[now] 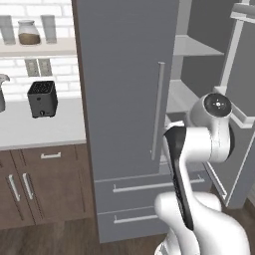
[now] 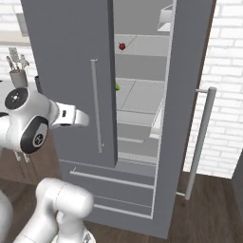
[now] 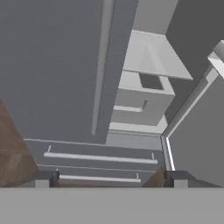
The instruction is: Take the strawberry from the fridge and place it on top of the pancake, located on the dining counter.
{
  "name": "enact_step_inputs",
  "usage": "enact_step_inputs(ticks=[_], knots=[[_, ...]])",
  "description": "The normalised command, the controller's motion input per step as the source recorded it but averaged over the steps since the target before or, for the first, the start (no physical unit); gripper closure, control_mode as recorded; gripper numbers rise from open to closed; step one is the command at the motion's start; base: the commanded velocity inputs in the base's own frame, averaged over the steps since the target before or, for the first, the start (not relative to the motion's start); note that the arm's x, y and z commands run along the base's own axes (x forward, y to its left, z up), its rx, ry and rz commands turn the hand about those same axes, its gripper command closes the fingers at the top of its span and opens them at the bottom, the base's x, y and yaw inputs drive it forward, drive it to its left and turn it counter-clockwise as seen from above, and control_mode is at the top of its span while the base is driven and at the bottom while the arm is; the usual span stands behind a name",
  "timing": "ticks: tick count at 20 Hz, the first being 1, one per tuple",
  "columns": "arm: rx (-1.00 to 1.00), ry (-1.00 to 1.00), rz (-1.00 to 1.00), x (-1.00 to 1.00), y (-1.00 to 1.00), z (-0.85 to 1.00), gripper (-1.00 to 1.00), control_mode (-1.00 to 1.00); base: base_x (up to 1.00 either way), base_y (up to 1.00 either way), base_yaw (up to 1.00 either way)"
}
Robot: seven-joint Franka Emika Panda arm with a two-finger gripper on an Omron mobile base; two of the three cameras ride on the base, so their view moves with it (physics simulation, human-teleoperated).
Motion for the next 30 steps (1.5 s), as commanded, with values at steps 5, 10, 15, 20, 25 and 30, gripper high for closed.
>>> enact_step_inputs(ticks=[5, 10, 15, 20, 25, 30], knots=[[0.04, -0.01, 0.0, 0.39, 0.04, 0.0, -1.0, -1.0, 0.0, 0.0, 0.0], [0.0, -0.07, 0.0, 0.44, 0.06, -0.01, -1.0, -1.0, 0.0, 0.0, 0.0], [0.01, 0.0, 0.0, 0.48, 0.0, -0.1, -1.0, -1.0, 0.0, 0.0, 0.0], [0.04, 0.0, 0.0, 0.46, -0.01, -0.02, -1.0, -1.0, 0.0, 0.0, 0.0], [0.0, 0.01, 0.0, 0.58, 0.0, -0.1, -1.0, -1.0, 0.0, 0.0, 0.0], [0.01, 0.0, 0.0, 0.51, 0.0, -0.21, -1.0, -1.0, 0.0, 0.0, 0.0]])
